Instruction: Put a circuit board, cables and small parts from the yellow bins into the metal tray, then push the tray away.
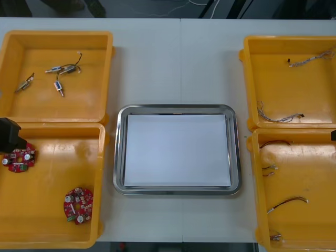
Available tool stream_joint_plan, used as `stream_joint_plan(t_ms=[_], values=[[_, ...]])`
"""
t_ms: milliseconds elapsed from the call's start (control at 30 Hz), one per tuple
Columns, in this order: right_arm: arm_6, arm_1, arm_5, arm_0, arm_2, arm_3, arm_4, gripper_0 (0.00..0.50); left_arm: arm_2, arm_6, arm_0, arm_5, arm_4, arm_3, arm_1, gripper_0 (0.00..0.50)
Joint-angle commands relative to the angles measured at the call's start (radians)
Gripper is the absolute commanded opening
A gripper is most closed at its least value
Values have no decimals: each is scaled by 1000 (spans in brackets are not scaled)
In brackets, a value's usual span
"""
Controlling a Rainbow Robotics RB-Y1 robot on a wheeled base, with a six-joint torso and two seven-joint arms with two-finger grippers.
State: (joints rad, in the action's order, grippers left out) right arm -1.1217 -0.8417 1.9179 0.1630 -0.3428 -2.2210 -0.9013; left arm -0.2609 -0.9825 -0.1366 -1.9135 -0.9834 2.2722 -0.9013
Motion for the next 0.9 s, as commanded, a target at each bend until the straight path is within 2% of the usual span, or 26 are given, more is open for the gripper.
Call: stream_joint_plan(t_ms=[33, 167, 367, 767, 900], values=[[-20, -25, 2, -7, -27, -9, -2, 500, -18, -120, 18, -6, -29, 46, -34, 500], [-15, -22, 2, -8, -28, -14, -2, 500, -31, -180, 26, -6, -37, 49, -34, 500], [-10, 6, 2, -43, -28, -14, 19, 500, -55, -292, 83, -5, -43, 59, -39, 500], [16, 49, -39, -175, -28, -16, 50, 500, -57, -459, 212, 166, -43, 110, -45, 500], [31, 104, -40, -192, -41, -16, 59, 500, -57, -527, 285, 269, -47, 135, -48, 500]])
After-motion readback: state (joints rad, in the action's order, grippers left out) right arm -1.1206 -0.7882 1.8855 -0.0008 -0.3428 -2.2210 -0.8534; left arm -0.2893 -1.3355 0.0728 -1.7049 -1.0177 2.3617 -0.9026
